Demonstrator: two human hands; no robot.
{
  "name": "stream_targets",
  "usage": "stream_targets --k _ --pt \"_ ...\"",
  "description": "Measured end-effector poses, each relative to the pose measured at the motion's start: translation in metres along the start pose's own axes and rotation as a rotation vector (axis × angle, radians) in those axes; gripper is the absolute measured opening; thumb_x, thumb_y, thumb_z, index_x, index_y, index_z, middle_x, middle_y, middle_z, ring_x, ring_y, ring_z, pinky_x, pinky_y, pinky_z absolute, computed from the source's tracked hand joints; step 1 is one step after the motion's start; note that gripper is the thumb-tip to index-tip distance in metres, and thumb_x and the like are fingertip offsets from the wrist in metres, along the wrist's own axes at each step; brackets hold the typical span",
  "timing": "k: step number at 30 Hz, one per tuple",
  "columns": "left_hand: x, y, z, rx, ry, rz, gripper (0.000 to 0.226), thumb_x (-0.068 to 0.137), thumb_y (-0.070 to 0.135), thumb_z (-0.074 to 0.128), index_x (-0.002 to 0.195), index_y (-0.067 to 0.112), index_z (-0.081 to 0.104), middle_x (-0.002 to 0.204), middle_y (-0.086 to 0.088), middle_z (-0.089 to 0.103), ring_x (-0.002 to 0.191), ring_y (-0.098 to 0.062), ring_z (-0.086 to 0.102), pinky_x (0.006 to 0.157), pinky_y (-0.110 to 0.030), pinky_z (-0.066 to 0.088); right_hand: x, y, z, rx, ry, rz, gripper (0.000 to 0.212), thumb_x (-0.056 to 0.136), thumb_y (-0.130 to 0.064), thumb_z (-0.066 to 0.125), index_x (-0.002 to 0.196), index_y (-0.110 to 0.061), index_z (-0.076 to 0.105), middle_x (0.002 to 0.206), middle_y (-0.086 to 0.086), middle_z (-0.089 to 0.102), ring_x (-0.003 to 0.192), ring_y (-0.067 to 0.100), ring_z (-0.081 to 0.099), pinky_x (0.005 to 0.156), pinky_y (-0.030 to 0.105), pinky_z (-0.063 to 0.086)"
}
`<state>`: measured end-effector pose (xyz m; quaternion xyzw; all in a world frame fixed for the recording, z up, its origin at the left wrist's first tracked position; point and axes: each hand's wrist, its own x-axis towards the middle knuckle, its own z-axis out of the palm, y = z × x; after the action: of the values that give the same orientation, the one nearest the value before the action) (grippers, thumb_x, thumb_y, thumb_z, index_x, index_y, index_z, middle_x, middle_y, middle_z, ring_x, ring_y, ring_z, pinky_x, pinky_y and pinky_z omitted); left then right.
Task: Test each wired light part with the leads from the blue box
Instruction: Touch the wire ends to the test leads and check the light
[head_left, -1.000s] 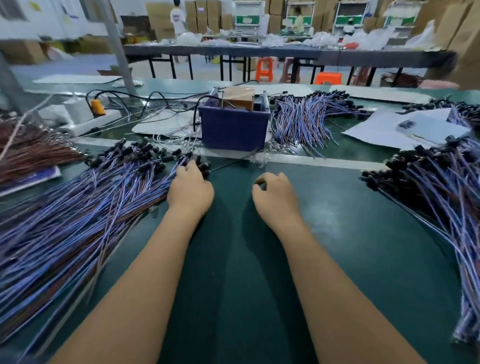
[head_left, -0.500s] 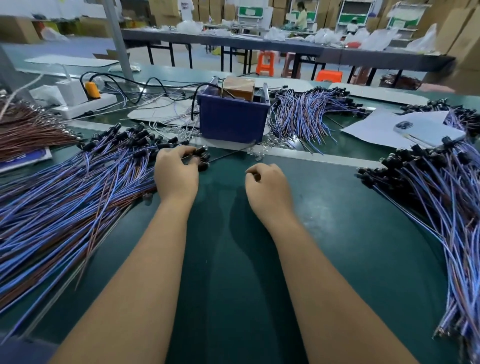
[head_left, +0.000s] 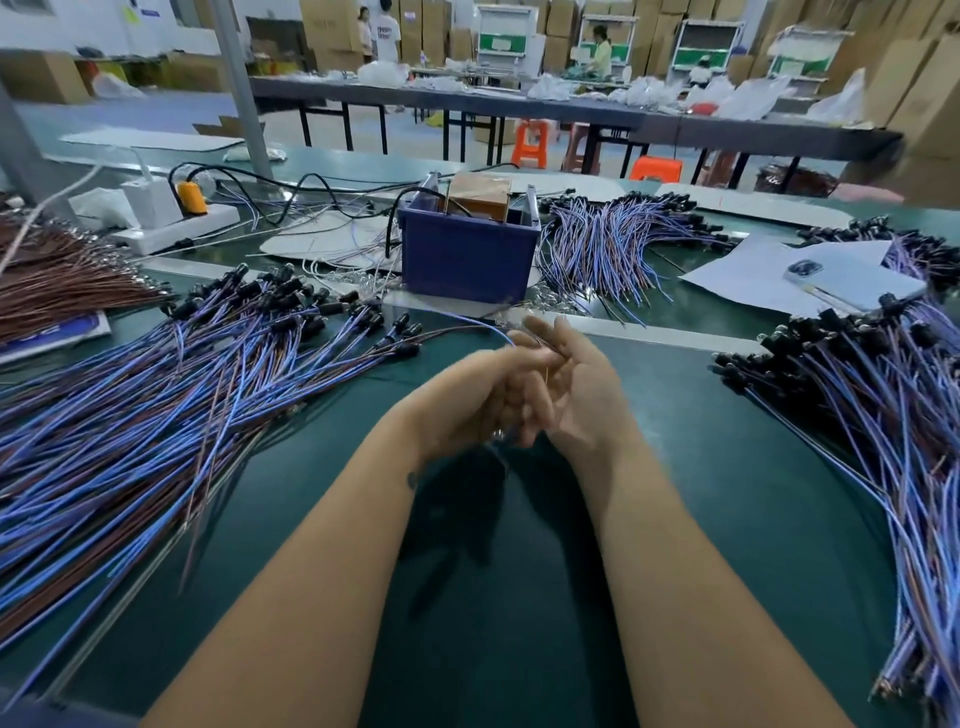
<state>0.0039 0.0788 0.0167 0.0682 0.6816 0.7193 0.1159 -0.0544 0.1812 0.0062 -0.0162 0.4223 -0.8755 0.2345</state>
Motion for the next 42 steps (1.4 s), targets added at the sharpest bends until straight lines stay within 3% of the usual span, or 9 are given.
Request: stream_targets --k 2,5,8,11,14,18,25,37,42 --pt "-0.001 -0.003 -0.002 0.139 -0.040 -0.130 0.060 0.098 0.033 0.041 0.049 0.011 0.069 0.045 -0.006 0.058 0.033 -0.010 0.046 0.036 -0.017 0.032 0.001 -0.001 -0.004 -0.006 0.047 0.005 0.018 0.097 -0.022 0.052 0.096 -0.006 0.060 0.065 0.003 0.064 0.049 0.011 0.061 0.045 0.020 0.049" --pt "0.001 -0.005 -0.006 0.137 -0.046 -0.124 0.057 0.099 0.030 0.042 0.056 0.010 0.073 0.051 -0.008 0.062 0.033 -0.008 0.042 0.033 -0.014 0.030 0.002 0.001 -0.008 -0.140 0.033 -0.004 0.025 0.099 -0.025 0.051 0.093 -0.001 0.057 0.047 -0.001 0.051 0.032 0.011 0.045 0.034 0.018 0.040" --pt "0.008 -0.008 -0.010 0.020 0.245 -0.018 0.051 0.098 0.028 0.049 0.054 0.012 0.071 0.055 -0.003 0.063 0.039 -0.008 0.041 0.037 -0.014 0.026 0.003 0.003 -0.007 -0.173 -0.020 -0.112 0.018 0.100 -0.013 0.047 0.092 0.002 0.055 0.049 0.001 0.055 0.033 0.012 0.040 0.033 0.020 0.039" --pt "0.014 -0.014 -0.023 -0.075 0.611 0.082 0.043 0.096 0.029 0.055 0.058 0.016 0.069 0.063 0.001 0.066 0.047 -0.009 0.046 0.045 -0.018 0.034 0.004 0.006 -0.005 -0.216 -0.040 -0.174 0.008 0.096 -0.001 0.051 0.098 -0.002 0.058 0.074 0.006 0.072 0.042 0.009 0.049 0.046 0.018 0.045" --pt "0.016 -0.021 -0.028 0.082 0.756 0.157 0.034 0.093 0.031 0.061 0.063 0.020 0.070 0.066 0.006 0.067 0.056 -0.006 0.057 0.053 -0.020 0.043 0.003 0.012 -0.003 -0.392 -0.029 -0.244 0.012 0.094 0.002 0.055 0.093 -0.008 0.061 0.086 0.007 0.073 0.047 0.012 0.055 0.051 0.020 0.049" --pt "0.019 -0.024 -0.023 0.226 0.787 0.209 0.017 0.089 0.029 0.067 0.080 0.016 0.063 0.081 -0.009 0.069 0.071 -0.014 0.060 0.067 -0.029 0.048 0.003 0.015 -0.002 -0.480 0.035 -0.343 0.016 0.090 0.004 0.059 0.086 -0.011 0.064 0.076 0.004 0.072 0.046 0.009 0.057 0.051 0.020 0.049" --pt "0.018 -0.024 -0.027 0.057 0.828 0.297 0.007 0.086 0.013 0.072 0.086 0.013 0.064 0.088 -0.008 0.069 0.083 -0.017 0.064 0.084 -0.033 0.054 0.002 0.020 -0.002 -0.663 0.002 -0.408 0.016 0.082 0.002 0.070 0.078 -0.013 0.068 0.063 -0.007 0.067 0.053 -0.003 0.056 0.054 0.012 0.044" --pt "0.020 -0.027 -0.031 -0.054 0.741 0.281 0.013 0.085 0.004 0.070 0.087 0.017 0.068 0.083 -0.003 0.070 0.083 -0.017 0.064 0.084 -0.032 0.053 0.006 0.022 -0.002 -0.801 0.013 -0.382 0.007 0.085 -0.005 0.071 0.083 -0.012 0.070 0.072 0.005 0.066 0.066 0.011 0.057 0.059 0.016 0.046" --pt "0.020 -0.029 -0.031 -0.097 0.745 0.303 0.010 0.086 0.004 0.069 0.086 0.015 0.068 0.079 -0.001 0.071 0.069 -0.008 0.065 0.067 -0.021 0.054 0.008 0.023 -0.004 -0.808 0.056 -0.428 0.022 0.088 -0.007 0.067 0.074 -0.023 0.067 0.064 -0.005 0.062 0.057 0.004 0.051 0.059 0.019 0.044"
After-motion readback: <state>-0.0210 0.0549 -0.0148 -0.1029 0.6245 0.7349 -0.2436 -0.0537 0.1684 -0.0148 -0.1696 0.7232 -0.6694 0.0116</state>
